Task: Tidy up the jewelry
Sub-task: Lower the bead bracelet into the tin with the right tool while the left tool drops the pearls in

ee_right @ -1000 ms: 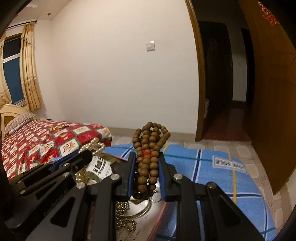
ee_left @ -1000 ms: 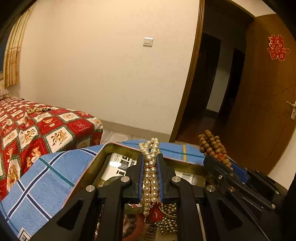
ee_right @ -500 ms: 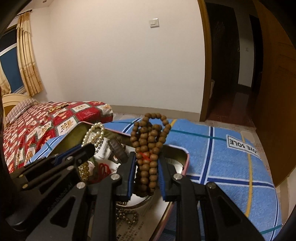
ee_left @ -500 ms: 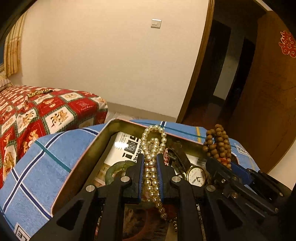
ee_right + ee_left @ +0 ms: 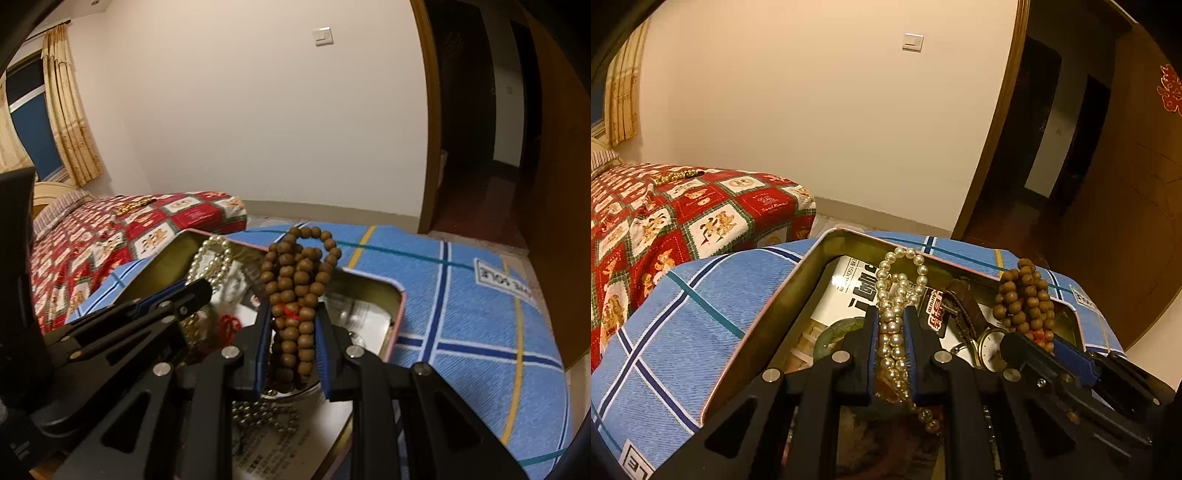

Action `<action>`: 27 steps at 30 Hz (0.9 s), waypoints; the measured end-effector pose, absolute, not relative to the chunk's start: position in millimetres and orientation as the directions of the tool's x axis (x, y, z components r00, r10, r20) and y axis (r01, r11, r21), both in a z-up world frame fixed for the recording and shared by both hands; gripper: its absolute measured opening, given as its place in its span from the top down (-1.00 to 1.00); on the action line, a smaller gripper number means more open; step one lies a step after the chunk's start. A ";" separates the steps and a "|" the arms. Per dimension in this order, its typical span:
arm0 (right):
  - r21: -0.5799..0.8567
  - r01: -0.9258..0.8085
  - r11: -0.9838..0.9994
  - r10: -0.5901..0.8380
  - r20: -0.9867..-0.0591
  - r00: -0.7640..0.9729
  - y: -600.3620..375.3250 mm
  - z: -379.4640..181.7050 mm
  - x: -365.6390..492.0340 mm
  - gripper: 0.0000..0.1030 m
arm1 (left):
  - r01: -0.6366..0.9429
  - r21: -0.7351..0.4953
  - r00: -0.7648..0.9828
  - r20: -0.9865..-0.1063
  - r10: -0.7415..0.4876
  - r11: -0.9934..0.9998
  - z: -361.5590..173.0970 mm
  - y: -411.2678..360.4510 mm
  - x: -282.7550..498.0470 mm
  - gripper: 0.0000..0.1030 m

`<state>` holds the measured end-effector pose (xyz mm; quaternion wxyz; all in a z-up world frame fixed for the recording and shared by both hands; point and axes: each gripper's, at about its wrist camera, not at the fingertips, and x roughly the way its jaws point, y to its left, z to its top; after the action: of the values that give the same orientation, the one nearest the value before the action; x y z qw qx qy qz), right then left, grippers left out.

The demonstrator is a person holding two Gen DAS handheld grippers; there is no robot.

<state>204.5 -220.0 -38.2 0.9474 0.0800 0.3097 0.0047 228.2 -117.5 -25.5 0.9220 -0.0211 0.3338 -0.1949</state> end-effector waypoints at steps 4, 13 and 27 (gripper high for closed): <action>0.173 0.038 0.984 0.071 -0.582 0.810 -220.2 -39.2 204.5 0.50 | 0.336 -0.166 0.705 -0.608 -0.365 0.927 -24.8 -117.6 226.7 0.76; 0.228 0.072 0.971 0.062 -0.531 0.845 -232.6 -31.2 194.6 0.23 | 0.302 -0.166 0.741 -0.579 -0.341 0.939 -18.4 -113.1 221.3 -0.15; 0.232 0.127 0.964 -0.023 -0.406 0.914 -235.6 -15.8 178.9 -0.38 | 0.288 -0.120 0.765 -0.569 -0.303 0.950 -12.9 -114.2 217.9 -0.44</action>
<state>178.9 -235.6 -15.8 0.9698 0.1278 0.2040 -0.0387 217.9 -114.2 -12.9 0.9392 -0.0125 0.3048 -0.1574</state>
